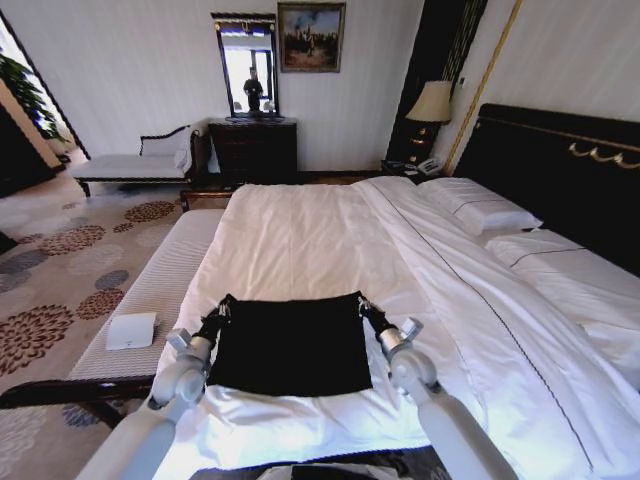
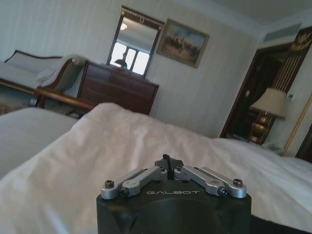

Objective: Fold the clothes on the bed.

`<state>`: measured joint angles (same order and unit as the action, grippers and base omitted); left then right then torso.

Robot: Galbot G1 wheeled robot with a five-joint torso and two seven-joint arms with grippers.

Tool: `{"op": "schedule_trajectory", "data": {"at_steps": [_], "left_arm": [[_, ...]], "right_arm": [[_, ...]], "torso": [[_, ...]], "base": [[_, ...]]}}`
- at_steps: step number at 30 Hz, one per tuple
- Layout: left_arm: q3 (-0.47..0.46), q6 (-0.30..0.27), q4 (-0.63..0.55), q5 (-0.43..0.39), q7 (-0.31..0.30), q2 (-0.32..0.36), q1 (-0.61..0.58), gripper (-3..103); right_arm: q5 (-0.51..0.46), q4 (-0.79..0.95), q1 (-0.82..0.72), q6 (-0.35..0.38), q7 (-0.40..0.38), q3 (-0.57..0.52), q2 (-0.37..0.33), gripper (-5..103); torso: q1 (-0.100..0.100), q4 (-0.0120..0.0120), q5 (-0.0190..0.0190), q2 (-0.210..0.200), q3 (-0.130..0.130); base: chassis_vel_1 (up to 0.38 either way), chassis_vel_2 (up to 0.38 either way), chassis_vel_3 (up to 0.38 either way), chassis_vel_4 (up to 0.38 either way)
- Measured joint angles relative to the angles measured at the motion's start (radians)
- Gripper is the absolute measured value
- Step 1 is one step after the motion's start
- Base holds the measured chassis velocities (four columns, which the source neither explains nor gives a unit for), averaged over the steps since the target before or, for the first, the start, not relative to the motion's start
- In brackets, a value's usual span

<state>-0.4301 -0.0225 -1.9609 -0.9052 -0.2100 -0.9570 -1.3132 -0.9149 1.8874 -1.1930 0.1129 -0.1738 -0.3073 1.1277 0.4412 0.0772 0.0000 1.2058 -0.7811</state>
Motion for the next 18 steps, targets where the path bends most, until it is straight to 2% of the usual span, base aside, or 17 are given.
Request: {"op": "schedule_trajectory", "data": {"at_steps": [7,13,18], "left_arm": [[-0.05,-0.007,-0.086,-0.047,-0.034,0.036,-0.003,1],[-0.092,-0.016,-0.2,-0.11,-0.069,0.098,0.002,1],[-0.11,-0.011,-0.234,-0.126,-0.095,0.122,0.006,1]], "right_arm": [[0.007,0.052,0.017,-0.009,-0.011,-0.022,-0.027,0],[0.023,0.161,0.041,-0.018,-0.011,-0.049,-0.07,0],[0.017,0.22,0.037,-0.018,-0.013,-0.072,-0.093,0]], "torso": [[0.0,-0.0002,-0.0002,0.0,0.0],[0.0,-0.0001,0.0001,0.0,0.0],[0.0,-0.0001,0.0,0.0,0.0]], "base": [[0.0,0.0,0.0,0.0],[0.0,0.0,0.0,0.0],[0.0,0.0,0.0,0.0]]}}
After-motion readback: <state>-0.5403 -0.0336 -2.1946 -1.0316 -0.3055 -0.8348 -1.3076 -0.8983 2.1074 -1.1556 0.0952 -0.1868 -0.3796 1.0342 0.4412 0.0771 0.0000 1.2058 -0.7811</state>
